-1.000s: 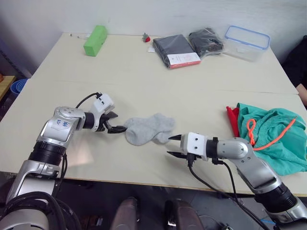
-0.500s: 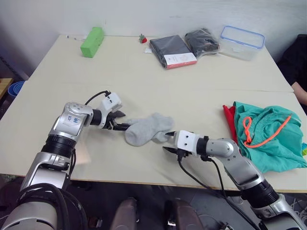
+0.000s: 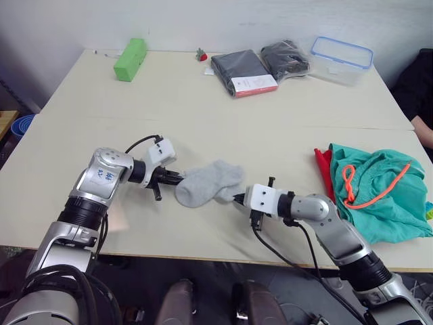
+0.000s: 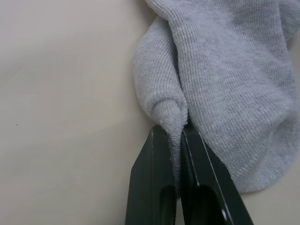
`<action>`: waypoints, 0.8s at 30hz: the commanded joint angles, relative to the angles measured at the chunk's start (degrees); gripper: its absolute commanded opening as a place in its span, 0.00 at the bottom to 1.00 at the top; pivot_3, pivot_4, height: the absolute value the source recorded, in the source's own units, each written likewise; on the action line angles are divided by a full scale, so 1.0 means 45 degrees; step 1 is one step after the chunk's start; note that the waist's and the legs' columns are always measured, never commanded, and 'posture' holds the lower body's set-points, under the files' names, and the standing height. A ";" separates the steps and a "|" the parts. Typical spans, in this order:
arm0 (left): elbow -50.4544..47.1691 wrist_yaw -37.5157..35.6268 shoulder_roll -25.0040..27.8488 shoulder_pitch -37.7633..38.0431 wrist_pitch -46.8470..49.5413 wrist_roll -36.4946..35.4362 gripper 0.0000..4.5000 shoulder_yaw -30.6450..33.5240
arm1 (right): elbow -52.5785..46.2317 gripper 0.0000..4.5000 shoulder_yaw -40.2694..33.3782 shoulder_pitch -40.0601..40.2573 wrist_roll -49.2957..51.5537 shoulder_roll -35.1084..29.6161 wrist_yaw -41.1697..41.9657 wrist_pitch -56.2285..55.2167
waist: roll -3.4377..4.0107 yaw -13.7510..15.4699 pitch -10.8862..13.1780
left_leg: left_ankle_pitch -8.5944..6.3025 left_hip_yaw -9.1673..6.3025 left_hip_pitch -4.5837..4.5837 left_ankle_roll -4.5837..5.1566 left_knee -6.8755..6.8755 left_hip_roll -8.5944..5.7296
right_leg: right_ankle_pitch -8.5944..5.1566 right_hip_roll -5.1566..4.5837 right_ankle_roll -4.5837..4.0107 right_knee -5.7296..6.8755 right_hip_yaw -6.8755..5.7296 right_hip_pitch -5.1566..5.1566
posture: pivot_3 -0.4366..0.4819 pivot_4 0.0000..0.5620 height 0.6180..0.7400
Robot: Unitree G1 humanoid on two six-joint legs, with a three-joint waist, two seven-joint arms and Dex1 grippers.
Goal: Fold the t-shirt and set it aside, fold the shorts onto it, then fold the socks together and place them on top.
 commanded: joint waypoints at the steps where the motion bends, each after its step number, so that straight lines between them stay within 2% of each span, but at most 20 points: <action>1: -0.1130 -0.1012 0.0656 0.0769 0.0290 -0.0020 0.01 -0.0406 | -0.0541 0.00 -0.0827 0.0197 0.0861 -0.0935 0.1128 -0.1086 | 0.0000 -0.0007 0.0000 | 0.0000 0.0003 0.0003 0.0000 -0.0001 0.0000 | 0.0000 0.0000 0.0000 0.0001 0.0003 0.0001 | 0.48 0.27 1.00; 4: -0.2294 -0.1558 0.1129 0.1387 0.0698 -0.0262 0.01 -0.0433 | -0.0846 0.00 -0.1268 0.0615 0.1483 -0.1904 0.2127 -0.1925 | 0.0000 0.0005 0.0000 | -0.0008 0.0002 0.0012 0.0008 -0.0004 0.0003 | -0.0001 0.0000 -0.0001 -0.0007 0.0002 0.0015 | 0.48 0.27 1.00; 8: -0.3105 -0.1525 0.1348 0.1886 0.1060 -0.0288 0.01 -0.0360 | -0.0799 0.00 -0.1505 0.1041 0.1555 -0.2554 0.2554 -0.2777 | 0.0001 0.0016 -0.0001 | -0.0018 0.0002 0.0019 0.0023 0.0002 0.0007 | -0.0001 -0.0001 -0.0001 -0.0013 0.0004 0.0028 | 0.48 0.27 1.00; 14: -0.3635 -0.0807 0.1008 0.2497 0.1571 -0.0469 0.01 -0.0045 | -0.0653 0.00 -0.1450 0.1441 0.1110 -0.2198 0.1939 -0.3103 | 0.0001 0.0034 -0.0001 | -0.0039 -0.0001 0.0025 0.0050 0.0024 0.0007 | -0.0001 -0.0004 -0.0001 -0.0010 0.0003 0.0041 | 0.48 0.27 1.00; 17: -0.4139 -0.0776 0.1085 0.2752 0.2055 -0.0812 0.16 0.0205 | -0.0864 0.12 -0.1398 0.1612 0.1097 -0.2199 0.1975 -0.2895 | 0.0001 0.0042 -0.0001 | -0.0041 -0.0002 0.0023 0.0049 0.0037 0.0008 | -0.0001 -0.0006 -0.0001 -0.0009 0.0003 0.0044 | 0.48 0.27 1.00; 21: -0.4868 -0.0875 0.1718 0.3244 0.2300 -0.1207 0.42 0.0791 | -0.1450 0.40 -0.1899 0.1954 0.1694 -0.2531 0.2245 -0.2356 | 0.0002 0.0022 -0.0001 | -0.0048 -0.0005 0.0022 0.0049 0.0044 0.0009 | -0.0001 -0.0006 -0.0001 -0.0010 0.0003 0.0048 | 0.48 0.27 1.00; 24: -0.5811 -0.0887 0.2389 0.3706 0.3012 -0.1893 0.62 0.1666 | -0.2210 0.62 -0.2740 0.2194 0.3137 -0.2824 0.2521 -0.0589 | 0.0001 -0.0064 0.0000 | -0.0050 -0.0002 0.0020 0.0044 0.0043 0.0021 | -0.0001 -0.0001 -0.0002 -0.0009 0.0004 0.0043 | 0.48 0.27 1.00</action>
